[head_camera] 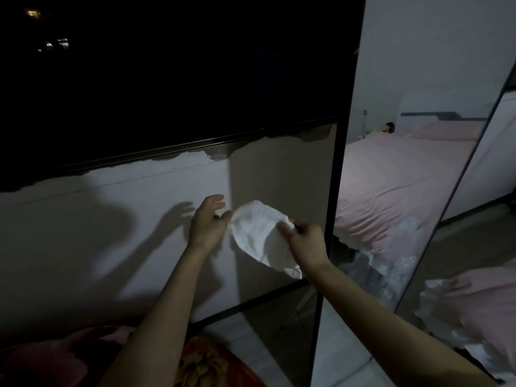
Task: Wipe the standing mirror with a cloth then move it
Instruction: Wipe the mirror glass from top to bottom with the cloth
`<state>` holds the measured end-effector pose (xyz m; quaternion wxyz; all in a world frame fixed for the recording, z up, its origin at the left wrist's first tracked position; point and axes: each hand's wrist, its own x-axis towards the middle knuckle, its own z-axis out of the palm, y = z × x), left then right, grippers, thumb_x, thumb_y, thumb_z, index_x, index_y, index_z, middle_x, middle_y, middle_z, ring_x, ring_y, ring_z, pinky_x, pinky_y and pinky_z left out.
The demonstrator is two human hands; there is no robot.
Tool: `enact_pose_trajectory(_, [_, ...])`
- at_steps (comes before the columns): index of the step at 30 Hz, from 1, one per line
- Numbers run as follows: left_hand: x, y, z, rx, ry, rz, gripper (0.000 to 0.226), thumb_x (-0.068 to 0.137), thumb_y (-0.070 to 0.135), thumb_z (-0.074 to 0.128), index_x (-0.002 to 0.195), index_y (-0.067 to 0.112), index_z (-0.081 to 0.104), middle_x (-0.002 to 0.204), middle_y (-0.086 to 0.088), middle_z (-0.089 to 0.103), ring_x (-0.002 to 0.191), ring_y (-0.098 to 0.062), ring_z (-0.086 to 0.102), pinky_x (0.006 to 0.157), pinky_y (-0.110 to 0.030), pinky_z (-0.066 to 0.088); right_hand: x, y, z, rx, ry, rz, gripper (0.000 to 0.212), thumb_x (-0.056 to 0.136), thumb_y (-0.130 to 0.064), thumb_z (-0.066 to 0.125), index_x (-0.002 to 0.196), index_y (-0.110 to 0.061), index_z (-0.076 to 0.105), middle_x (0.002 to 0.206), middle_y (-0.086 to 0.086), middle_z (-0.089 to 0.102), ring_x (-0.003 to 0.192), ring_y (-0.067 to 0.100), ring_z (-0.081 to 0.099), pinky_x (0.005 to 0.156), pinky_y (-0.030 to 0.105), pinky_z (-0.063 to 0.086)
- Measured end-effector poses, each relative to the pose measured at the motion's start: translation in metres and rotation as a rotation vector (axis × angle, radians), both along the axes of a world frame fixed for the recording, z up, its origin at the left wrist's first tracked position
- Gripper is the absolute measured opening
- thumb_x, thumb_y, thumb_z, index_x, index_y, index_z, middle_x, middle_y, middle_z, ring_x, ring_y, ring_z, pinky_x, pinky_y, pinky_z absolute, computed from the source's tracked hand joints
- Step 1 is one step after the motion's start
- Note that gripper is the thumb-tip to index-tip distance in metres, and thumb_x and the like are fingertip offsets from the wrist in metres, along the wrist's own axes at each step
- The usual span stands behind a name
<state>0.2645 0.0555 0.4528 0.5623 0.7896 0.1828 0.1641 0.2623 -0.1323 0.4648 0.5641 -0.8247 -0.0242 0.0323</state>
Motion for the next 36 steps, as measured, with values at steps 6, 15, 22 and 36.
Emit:
enact_pose_trajectory(6, [-0.012,-0.014,0.008,-0.197,-0.004,-0.343,0.032,0.088,0.002,0.058,0.120,0.006,0.058,0.116,-0.002,0.061,0.107,-0.012,0.055,0.081,-0.009,0.045,0.005,0.002,-0.003,-0.079,-0.007,0.107,0.017,0.092,-0.018,0.054,0.094,-0.004,0.063,0.091,0.011,0.066,0.085,0.023,0.062,0.077,0.036,0.050])
enact_pose_trajectory(15, [-0.018,-0.024,-0.005,-0.571,0.114,-0.643,0.036,0.079,0.011,0.061,0.115,0.007,0.058,0.111,-0.011,0.067,0.103,-0.024,0.063,0.084,-0.030,0.053,-0.003,0.001,-0.004,0.120,-0.168,0.141,0.032,0.087,-0.017,0.061,0.118,-0.018,0.051,0.111,-0.004,0.049,0.104,0.010,0.050,0.092,0.029,0.046])
enact_pose_trajectory(22, [-0.018,-0.028,0.001,-0.556,0.069,-0.582,0.029,0.073,0.017,0.065,0.102,0.012,0.066,0.096,-0.005,0.072,0.091,-0.020,0.066,0.074,-0.029,0.053,-0.019,-0.008,-0.010,0.238,-0.064,0.240,0.020,0.088,-0.022,0.060,0.107,-0.019,0.055,0.099,-0.003,0.065,0.091,0.015,0.065,0.077,0.023,0.055])
enact_pose_trajectory(36, [-0.020,-0.094,-0.024,-0.583,0.153,-0.519,0.021,0.096,0.016,0.044,0.106,0.028,0.059,0.112,0.000,0.062,0.096,-0.015,0.059,0.089,-0.032,0.043,-0.044,-0.097,-0.051,-0.184,-0.576,0.150,0.014,0.082,-0.034,0.052,0.096,-0.032,0.051,0.086,-0.012,0.057,0.080,0.004,0.055,0.073,0.025,0.047])
